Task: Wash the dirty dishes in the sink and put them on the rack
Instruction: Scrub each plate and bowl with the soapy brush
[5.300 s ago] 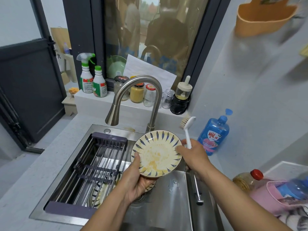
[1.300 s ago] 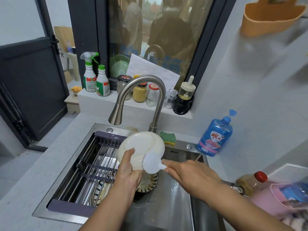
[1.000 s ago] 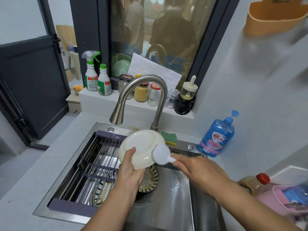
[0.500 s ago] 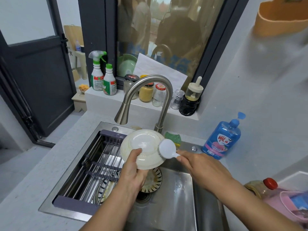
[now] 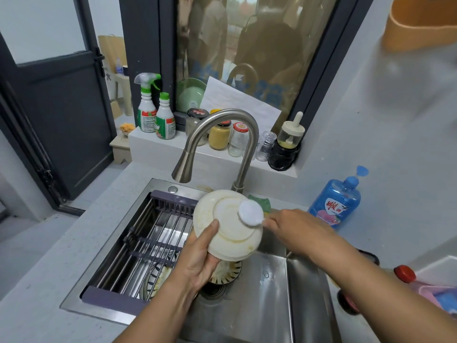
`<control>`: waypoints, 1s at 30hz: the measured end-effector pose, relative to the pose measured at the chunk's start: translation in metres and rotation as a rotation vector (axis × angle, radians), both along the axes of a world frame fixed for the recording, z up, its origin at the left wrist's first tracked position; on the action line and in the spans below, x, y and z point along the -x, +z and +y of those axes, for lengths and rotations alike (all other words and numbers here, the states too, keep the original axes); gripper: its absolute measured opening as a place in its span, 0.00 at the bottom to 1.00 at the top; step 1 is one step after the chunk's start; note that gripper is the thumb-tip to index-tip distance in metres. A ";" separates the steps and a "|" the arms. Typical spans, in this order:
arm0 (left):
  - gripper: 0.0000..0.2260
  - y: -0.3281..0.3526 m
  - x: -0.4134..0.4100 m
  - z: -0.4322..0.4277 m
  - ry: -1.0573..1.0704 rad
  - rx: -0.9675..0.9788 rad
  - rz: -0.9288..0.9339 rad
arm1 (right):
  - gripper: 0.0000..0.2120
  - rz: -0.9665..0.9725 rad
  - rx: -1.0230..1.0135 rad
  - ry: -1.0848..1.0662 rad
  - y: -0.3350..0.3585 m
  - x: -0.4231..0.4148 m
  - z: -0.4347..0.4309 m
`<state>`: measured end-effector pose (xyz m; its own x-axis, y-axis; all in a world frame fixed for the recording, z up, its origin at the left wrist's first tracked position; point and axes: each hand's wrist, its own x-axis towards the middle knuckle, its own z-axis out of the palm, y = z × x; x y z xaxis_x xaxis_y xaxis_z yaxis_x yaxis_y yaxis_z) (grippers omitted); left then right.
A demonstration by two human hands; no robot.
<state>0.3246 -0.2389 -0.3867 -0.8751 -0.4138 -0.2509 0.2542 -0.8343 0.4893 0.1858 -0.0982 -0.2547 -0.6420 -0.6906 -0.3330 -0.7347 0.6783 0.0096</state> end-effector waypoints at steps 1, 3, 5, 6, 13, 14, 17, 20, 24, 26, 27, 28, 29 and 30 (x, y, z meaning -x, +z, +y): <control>0.23 0.000 0.001 -0.002 0.005 0.002 0.002 | 0.14 -0.029 -0.025 0.031 -0.001 -0.003 0.002; 0.24 -0.003 0.001 -0.001 -0.011 -0.005 -0.013 | 0.15 -0.121 -0.003 0.067 -0.002 -0.017 0.002; 0.25 -0.010 0.001 0.002 -0.045 0.006 -0.015 | 0.16 -0.150 0.046 0.047 -0.004 -0.021 -0.006; 0.26 -0.013 0.002 0.005 -0.058 0.011 -0.010 | 0.16 -0.126 0.061 0.018 -0.007 -0.016 -0.008; 0.23 -0.015 0.010 -0.003 -0.070 0.160 -0.078 | 0.18 -0.198 0.305 -0.191 -0.024 0.009 -0.003; 0.22 -0.013 0.014 -0.005 -0.069 0.230 -0.126 | 0.19 -0.228 0.358 -0.226 -0.026 0.009 -0.004; 0.22 -0.018 0.026 -0.012 -0.080 0.415 -0.286 | 0.21 -0.263 0.425 -0.271 -0.032 0.011 -0.004; 0.16 -0.032 0.037 -0.017 -0.145 0.586 -0.362 | 0.22 -0.319 0.432 -0.287 -0.045 0.014 -0.002; 0.12 -0.050 0.047 -0.016 -0.227 0.869 -0.427 | 0.21 -0.385 0.432 -0.286 -0.068 0.018 0.000; 0.13 -0.063 0.049 -0.014 -0.265 1.027 -0.446 | 0.20 -0.393 0.396 -0.273 -0.077 0.020 0.001; 0.13 -0.069 0.049 -0.013 -0.288 1.112 -0.459 | 0.19 -0.385 0.378 -0.263 -0.080 0.020 0.002; 0.12 -0.078 0.049 -0.011 -0.316 1.188 -0.472 | 0.19 -0.370 0.358 -0.259 -0.083 0.021 0.004; 0.09 -0.083 0.048 -0.008 -0.347 1.265 -0.488 | 0.18 -0.348 0.344 -0.256 -0.086 0.021 0.005; 0.06 -0.088 0.047 -0.005 -0.379 1.357 -0.502 | 0.17 -0.326 0.327 -0.253 -0.088 0.023 0.006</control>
